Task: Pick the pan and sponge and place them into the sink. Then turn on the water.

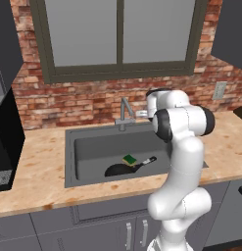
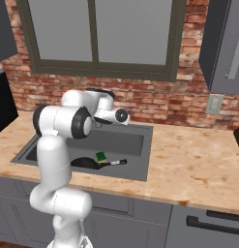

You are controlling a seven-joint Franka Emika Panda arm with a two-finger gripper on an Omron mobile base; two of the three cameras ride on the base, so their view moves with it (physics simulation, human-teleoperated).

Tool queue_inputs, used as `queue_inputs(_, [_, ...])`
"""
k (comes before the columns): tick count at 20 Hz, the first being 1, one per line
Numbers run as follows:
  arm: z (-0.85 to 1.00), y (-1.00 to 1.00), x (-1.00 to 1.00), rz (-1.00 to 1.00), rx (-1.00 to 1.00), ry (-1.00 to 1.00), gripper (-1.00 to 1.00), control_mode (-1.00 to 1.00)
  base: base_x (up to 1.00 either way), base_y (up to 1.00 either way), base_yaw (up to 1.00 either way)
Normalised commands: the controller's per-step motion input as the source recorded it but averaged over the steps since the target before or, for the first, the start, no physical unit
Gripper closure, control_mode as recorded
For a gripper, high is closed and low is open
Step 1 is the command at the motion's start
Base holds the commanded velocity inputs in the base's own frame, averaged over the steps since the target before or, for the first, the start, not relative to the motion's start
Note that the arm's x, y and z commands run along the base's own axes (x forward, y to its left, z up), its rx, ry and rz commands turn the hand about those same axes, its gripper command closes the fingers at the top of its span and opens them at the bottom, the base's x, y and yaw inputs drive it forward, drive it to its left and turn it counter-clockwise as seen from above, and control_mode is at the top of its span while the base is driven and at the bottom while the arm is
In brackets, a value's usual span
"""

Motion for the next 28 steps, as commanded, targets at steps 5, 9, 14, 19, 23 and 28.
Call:
queue_inputs(5, [-0.15, 0.10, 0.12, 0.04, 0.00, 0.00, -1.00, -1.00, 0.00, 0.00, 0.00])
queue_inputs(9, [-0.10, 0.05, 0.17, 0.02, 0.00, 0.00, -1.00, -1.00, 0.00, 0.00, 0.00])
queue_inputs(14, [0.00, 0.00, 0.35, 0.00, 0.00, 0.00, -1.00, -1.00, 0.00, 0.00, 0.00])
queue_inputs(19, [-0.02, 0.00, 0.40, 0.00, 0.00, 0.00, -1.00, -1.00, 0.00, 0.00, 0.00])
queue_inputs(23, [-0.21, 0.04, 0.29, 0.00, 0.00, 0.00, -1.00, -1.00, 0.00, 0.00, 0.00])
queue_inputs(28, [-0.26, 0.06, 0.23, 0.00, 0.00, 0.00, -1.00, -1.00, 0.00, 0.00, 0.00])
